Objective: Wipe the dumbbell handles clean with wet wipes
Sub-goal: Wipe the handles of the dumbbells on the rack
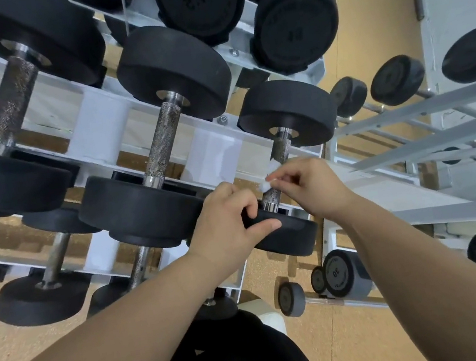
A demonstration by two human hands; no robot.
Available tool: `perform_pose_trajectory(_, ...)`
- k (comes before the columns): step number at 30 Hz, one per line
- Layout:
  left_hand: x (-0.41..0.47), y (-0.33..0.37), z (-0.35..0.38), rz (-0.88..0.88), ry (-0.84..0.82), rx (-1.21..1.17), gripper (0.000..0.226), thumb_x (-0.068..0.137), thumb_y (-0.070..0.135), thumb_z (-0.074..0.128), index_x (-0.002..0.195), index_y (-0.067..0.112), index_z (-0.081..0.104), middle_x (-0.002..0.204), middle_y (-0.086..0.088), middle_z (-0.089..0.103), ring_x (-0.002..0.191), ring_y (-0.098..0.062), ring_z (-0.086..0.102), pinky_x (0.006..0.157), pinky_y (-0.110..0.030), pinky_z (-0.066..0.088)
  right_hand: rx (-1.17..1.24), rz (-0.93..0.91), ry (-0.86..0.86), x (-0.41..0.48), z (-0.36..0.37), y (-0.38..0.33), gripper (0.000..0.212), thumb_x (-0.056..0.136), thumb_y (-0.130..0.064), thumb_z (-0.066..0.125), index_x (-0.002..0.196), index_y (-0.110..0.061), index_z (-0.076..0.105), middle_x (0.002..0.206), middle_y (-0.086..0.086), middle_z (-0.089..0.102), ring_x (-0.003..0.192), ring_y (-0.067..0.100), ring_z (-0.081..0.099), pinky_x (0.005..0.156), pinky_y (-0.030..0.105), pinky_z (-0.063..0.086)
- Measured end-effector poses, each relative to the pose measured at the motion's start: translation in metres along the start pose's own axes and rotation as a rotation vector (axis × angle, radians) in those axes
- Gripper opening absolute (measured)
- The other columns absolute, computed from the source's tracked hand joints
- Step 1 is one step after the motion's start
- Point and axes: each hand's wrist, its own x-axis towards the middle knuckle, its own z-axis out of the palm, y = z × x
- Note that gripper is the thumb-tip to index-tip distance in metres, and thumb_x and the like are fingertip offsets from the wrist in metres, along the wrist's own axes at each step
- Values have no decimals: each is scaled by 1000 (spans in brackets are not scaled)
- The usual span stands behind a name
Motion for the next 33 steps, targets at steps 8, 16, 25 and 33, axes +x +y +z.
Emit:
perform_pose_trajectory(8,-3,5,-1,-56,10,-56,39,75,41,85,73,23,50,96,6,50,98,-14,49,86,-20,40,-199,90,229,33,6,-5,18,98,-31,59,106,-24,73,87,-5,72,79,16,65,70,34,54)
perform_pose_trajectory(16,-2,8,-3,-106,17,-114,39,73,34,88,70,26,50,96,7,52,94,-4,51,82,-14,38,201,172,-130,-9,-2,-3,7,94,-26,69,93,-25,76,74,-6,70,70,7,64,70,25,52)
perform_pose_trajectory(25,6,37,9,-87,229,84,33,85,31,73,68,17,49,83,4,49,82,-17,51,76,-30,43,129,118,220,18,5,7,7,94,-22,63,95,-21,69,84,-9,60,78,9,54,72,26,44)
perform_pose_trajectory(33,30,58,55,-349,490,-17,28,101,42,38,86,20,45,87,2,53,93,-30,52,81,-45,42,363,99,-47,-18,10,25,15,86,-19,75,77,-27,66,76,-12,67,73,4,62,69,23,48)
